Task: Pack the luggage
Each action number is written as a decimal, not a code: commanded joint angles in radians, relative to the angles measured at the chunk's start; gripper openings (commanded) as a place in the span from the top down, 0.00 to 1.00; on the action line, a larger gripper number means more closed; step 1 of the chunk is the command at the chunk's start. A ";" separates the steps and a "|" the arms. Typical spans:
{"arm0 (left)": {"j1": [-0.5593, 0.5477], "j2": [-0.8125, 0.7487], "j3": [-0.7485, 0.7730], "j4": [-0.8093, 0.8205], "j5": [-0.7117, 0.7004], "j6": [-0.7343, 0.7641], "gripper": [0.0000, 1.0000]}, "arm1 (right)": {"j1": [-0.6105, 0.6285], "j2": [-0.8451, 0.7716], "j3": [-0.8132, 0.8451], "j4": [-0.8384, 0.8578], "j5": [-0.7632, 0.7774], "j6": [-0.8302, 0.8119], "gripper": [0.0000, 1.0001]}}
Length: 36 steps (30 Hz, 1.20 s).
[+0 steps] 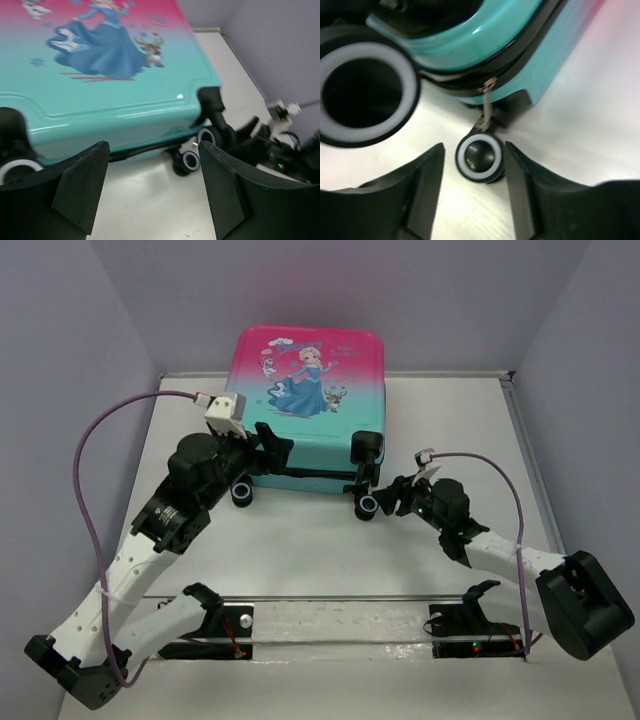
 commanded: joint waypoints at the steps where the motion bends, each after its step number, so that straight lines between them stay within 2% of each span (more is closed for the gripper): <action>1: -0.186 0.036 -0.027 0.059 0.005 -0.061 0.18 | -0.115 0.055 -0.008 0.234 -0.135 -0.035 0.39; 6: -0.287 0.114 -0.078 0.161 0.135 -0.090 0.18 | -0.170 0.121 0.039 0.244 -0.249 -0.116 0.38; 13: -0.350 0.296 -0.053 0.259 0.231 -0.096 0.10 | -0.207 0.265 0.144 0.242 -0.433 -0.145 0.38; 20: -0.353 0.440 0.006 0.310 0.268 -0.090 0.08 | -0.207 0.349 0.200 0.256 -0.432 -0.171 0.43; 24: -0.355 0.514 0.046 0.339 0.259 -0.087 0.08 | -0.207 0.394 0.205 0.326 -0.433 -0.138 0.51; 26: -0.355 0.551 0.066 0.378 0.257 -0.092 0.09 | -0.207 0.414 0.207 0.358 -0.447 -0.110 0.63; 28: -0.353 0.577 0.088 0.394 0.254 -0.099 0.10 | -0.207 0.425 0.201 0.380 -0.449 -0.095 0.69; 29: -0.355 0.606 0.117 0.397 0.254 -0.101 0.11 | -0.207 0.429 0.195 0.404 -0.437 -0.082 0.74; 31: -0.353 0.637 0.148 0.409 0.251 -0.107 0.14 | -0.207 0.429 0.179 0.425 -0.421 -0.064 0.93; 33: -0.353 0.654 0.164 0.418 0.240 -0.110 0.16 | -0.207 0.420 0.167 0.443 -0.400 -0.047 0.93; 36: -0.353 0.682 0.194 0.449 0.202 -0.116 0.32 | -0.192 0.388 0.100 0.510 -0.337 0.010 0.93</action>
